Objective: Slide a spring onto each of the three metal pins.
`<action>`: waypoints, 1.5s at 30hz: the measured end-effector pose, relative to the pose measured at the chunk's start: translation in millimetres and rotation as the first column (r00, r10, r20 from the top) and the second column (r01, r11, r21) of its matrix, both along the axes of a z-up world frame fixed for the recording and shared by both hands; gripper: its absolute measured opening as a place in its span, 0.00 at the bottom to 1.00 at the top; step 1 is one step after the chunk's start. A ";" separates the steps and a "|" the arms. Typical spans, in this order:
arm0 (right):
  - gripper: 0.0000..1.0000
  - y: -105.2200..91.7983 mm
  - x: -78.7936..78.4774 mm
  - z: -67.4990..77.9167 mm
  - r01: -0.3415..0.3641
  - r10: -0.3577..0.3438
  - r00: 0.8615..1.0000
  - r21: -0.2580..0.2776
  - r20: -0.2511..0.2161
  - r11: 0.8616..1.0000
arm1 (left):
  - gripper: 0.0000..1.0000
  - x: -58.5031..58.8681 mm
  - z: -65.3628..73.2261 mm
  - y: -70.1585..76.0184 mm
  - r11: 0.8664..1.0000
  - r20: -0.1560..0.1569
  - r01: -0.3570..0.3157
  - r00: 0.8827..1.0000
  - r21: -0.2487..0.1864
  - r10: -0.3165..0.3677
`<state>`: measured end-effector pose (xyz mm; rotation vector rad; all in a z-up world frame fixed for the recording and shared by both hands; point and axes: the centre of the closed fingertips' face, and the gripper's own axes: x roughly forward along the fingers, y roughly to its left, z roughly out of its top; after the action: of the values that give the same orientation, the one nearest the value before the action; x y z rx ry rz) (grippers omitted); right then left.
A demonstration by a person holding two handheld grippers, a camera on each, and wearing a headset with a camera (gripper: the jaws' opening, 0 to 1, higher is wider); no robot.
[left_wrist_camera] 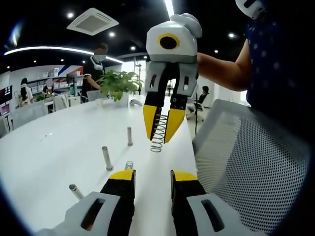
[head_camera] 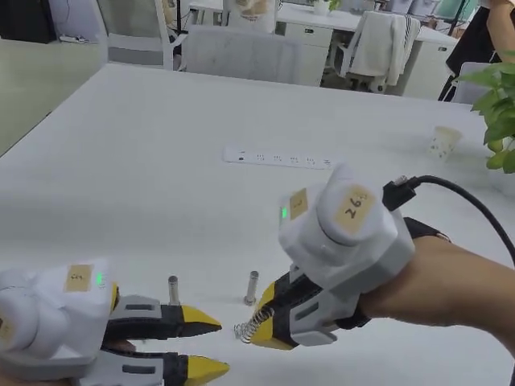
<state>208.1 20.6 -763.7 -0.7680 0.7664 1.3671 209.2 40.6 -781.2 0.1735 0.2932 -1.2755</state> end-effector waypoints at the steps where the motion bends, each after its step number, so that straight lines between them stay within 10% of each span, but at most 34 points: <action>1: 0.09 -2.2 0.8 -0.3 0.004 -0.004 1.000 -0.003 -0.001 1.000 | 0.23 0.4 -1.1 2.2 1.000 -0.006 -0.008 1.000 -0.001 0.008; 22: 0.09 -39.3 27.0 8.6 0.098 -0.098 0.995 -0.021 0.028 0.995 | 0.48 8.4 -10.9 48.2 0.976 -0.073 -0.217 0.974 -0.021 0.215; 45: 0.09 -81.0 62.2 23.2 0.177 -0.171 0.982 -0.075 0.084 0.981 | 0.62 11.3 -5.9 64.9 0.950 -0.065 -0.308 0.950 -0.053 0.304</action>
<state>270.4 -60.4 -740.5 -0.7940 0.8133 1.1486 220.5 105.4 -787.2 0.0354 0.3149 -0.9807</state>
